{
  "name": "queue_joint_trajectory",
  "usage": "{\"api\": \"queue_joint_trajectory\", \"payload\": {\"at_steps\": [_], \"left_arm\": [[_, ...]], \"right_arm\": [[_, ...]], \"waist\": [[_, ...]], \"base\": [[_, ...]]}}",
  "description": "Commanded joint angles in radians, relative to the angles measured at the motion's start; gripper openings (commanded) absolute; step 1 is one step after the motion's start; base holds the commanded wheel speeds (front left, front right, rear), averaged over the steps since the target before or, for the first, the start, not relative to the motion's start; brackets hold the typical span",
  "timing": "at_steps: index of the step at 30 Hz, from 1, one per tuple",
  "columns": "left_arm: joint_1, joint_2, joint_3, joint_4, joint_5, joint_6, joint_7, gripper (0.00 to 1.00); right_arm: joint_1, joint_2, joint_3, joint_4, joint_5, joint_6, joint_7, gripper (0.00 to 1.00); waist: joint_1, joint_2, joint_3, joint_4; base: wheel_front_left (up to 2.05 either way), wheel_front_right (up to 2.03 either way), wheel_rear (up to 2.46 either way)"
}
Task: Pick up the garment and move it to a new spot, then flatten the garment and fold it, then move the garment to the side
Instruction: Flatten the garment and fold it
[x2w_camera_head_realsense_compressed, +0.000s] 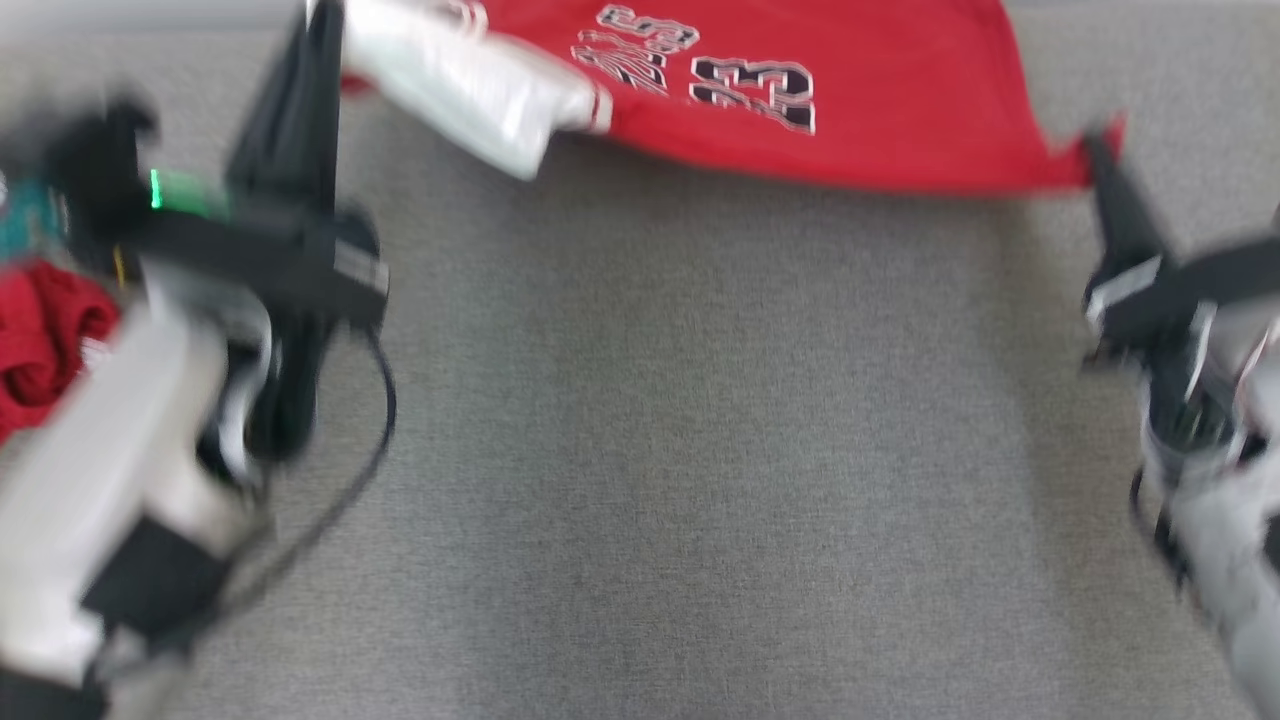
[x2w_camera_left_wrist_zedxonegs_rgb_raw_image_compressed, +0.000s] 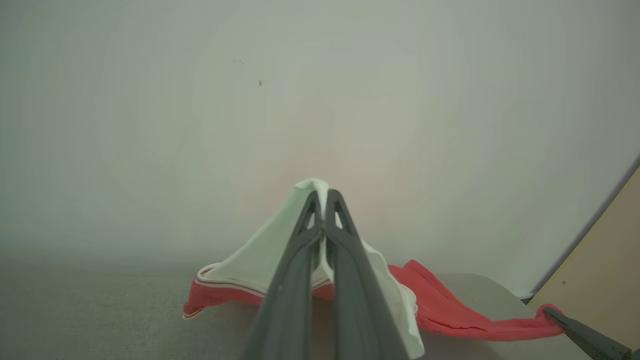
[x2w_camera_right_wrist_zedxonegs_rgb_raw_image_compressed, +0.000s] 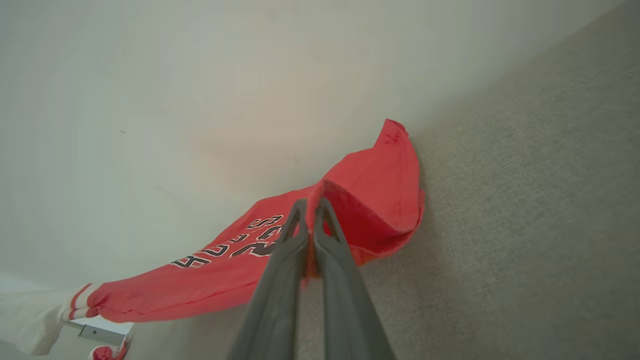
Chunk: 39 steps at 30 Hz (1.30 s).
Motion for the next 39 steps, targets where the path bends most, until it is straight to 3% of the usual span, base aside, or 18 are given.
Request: {"api": "queue_joint_trajectory", "payload": {"at_steps": [1,11,21,29,33,39], "left_arm": [[0.101,-0.008,0.045,-0.050,0.008,0.017,-0.003,0.00],[0.598,-0.068,0.136,-0.212,0.045,0.049,-0.003,0.00],[0.918,-0.211,0.244,-0.232,0.094,0.028,-0.003,0.00],[1.054,-0.266,0.241,-0.234,0.124,0.003,-0.003,0.00],[1.088,-0.265,0.199,-0.247,0.130,-0.006,0.025,0.00],[1.098,-0.260,0.181,-0.239,0.141,0.000,0.034,0.00]], "right_arm": [[0.077,-0.011,0.016,-0.040,0.018,0.001,-0.012,0.00],[0.384,-0.080,0.079,-0.137,0.016,0.001,-0.114,0.00],[0.549,-0.127,0.098,-0.125,-0.008,0.001,-0.201,0.00],[0.702,-0.164,0.051,-0.141,0.002,0.001,-0.224,0.00],[0.746,-0.186,0.015,-0.128,-0.040,0.001,-0.230,0.00],[0.757,-0.170,-0.011,-0.106,-0.079,0.001,-0.215,0.00]], "waist": [[0.0003,0.0002,-0.064,0.014],[0.0003,0.0002,-0.151,0.001],[0.0003,0.0002,-0.205,0.021],[0.0003,0.0002,-0.235,0.058],[0.0003,0.0002,-0.240,0.060],[0.0003,0.0002,-0.236,0.058]], "base": [[0.00,0.00,0.00],[0.00,0.00,0.00],[0.00,0.00,0.00],[0.00,0.00,0.00],[0.00,0.00,0.00],[0.00,0.00,0.00]]}}
